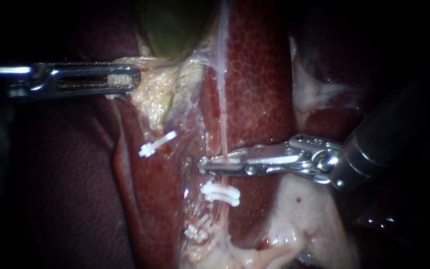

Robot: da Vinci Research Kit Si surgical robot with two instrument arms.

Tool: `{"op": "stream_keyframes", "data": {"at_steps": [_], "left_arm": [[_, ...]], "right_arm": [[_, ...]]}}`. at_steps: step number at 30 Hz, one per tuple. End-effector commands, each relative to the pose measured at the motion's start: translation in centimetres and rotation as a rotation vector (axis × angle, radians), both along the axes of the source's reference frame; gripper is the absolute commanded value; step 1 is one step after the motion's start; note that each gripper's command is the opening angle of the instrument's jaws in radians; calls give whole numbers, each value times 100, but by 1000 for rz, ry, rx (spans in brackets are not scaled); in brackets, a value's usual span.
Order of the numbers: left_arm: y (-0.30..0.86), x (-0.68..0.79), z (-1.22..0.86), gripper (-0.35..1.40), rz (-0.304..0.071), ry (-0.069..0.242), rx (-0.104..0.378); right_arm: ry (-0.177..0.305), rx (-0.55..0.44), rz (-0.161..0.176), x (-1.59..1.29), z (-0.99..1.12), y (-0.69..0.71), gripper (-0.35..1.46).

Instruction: Going back third clip right tube

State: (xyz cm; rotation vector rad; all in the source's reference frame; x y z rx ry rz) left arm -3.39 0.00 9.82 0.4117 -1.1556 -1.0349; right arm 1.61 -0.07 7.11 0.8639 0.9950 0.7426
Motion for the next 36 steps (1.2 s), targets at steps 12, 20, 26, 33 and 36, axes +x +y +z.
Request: {"op": "stream_keyframes", "data": {"at_steps": [12, 20, 26, 33, 36], "left_arm": [[0, 0, 0, -35, 0, 0, 0], [0, 0, 1, -35, 0, 0, 0], [0, 2, 0, -35, -1, 1, 0], [0, 2, 0, -35, -1, 1, 0], [0, 2, 0, -35, -1, 1, 0]], "right_arm": [[7, 11, -10, 1, -1, -1, -35], [66, -220, -26, 26, 8, -2, 60], [80, -234, -14, 26, 16, -10, 60], [103, -335, -51, 18, 10, -8, 60], [105, -346, -55, 10, 10, -7, 60]]}}
